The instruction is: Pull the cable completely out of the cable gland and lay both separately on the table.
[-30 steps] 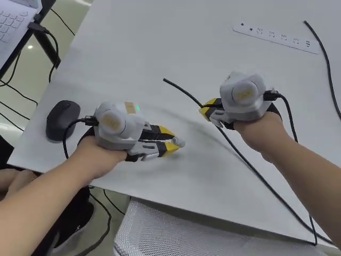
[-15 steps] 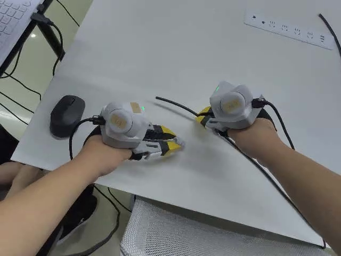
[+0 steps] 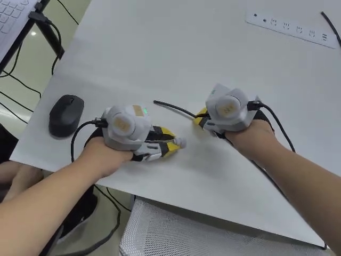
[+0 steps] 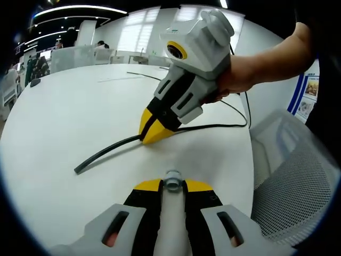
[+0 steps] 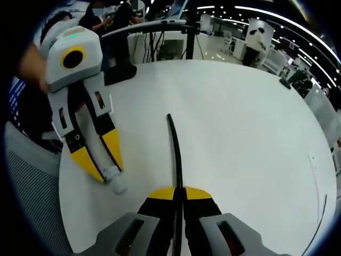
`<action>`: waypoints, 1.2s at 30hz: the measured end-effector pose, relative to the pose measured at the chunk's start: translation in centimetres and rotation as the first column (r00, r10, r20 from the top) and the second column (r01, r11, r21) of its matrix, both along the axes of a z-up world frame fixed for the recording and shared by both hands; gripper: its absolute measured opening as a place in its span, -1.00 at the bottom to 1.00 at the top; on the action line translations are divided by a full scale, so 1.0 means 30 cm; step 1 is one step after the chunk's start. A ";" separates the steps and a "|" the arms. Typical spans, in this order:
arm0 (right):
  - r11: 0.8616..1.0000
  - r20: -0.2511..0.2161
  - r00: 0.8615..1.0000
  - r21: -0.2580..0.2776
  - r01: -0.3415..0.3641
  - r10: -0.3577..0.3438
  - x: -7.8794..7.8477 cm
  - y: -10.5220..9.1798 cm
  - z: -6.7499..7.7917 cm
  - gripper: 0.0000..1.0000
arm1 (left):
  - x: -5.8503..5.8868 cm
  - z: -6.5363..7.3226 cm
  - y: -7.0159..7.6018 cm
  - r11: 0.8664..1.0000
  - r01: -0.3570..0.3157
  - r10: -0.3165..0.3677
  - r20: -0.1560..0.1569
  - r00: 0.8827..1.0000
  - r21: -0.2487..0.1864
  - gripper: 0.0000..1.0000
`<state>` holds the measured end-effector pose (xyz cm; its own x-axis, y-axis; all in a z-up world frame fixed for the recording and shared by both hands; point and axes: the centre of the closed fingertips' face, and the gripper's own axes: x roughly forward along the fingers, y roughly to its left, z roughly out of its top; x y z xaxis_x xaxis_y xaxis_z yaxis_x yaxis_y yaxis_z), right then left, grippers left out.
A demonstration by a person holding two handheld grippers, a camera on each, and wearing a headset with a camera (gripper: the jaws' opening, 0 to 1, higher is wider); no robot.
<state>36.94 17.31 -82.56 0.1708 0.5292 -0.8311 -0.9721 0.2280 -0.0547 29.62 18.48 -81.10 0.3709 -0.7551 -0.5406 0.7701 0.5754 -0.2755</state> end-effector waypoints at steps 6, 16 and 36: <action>1.000 0.008 1.000 0.003 0.005 -0.005 -0.003 0.000 0.004 -1.00 | -0.006 -0.006 -0.002 1.000 -0.001 0.001 0.015 1.000 0.019 -0.69; 1.000 0.001 1.000 0.003 0.020 -0.020 -0.001 -0.001 0.002 -1.00 | -0.005 -0.008 0.000 0.999 -0.027 0.026 0.019 0.999 0.030 -0.68; 0.994 0.003 0.996 0.071 0.084 -0.085 0.026 -0.033 0.067 -0.71 | 0.017 0.025 0.002 0.993 -0.117 0.117 0.023 0.993 0.014 -0.46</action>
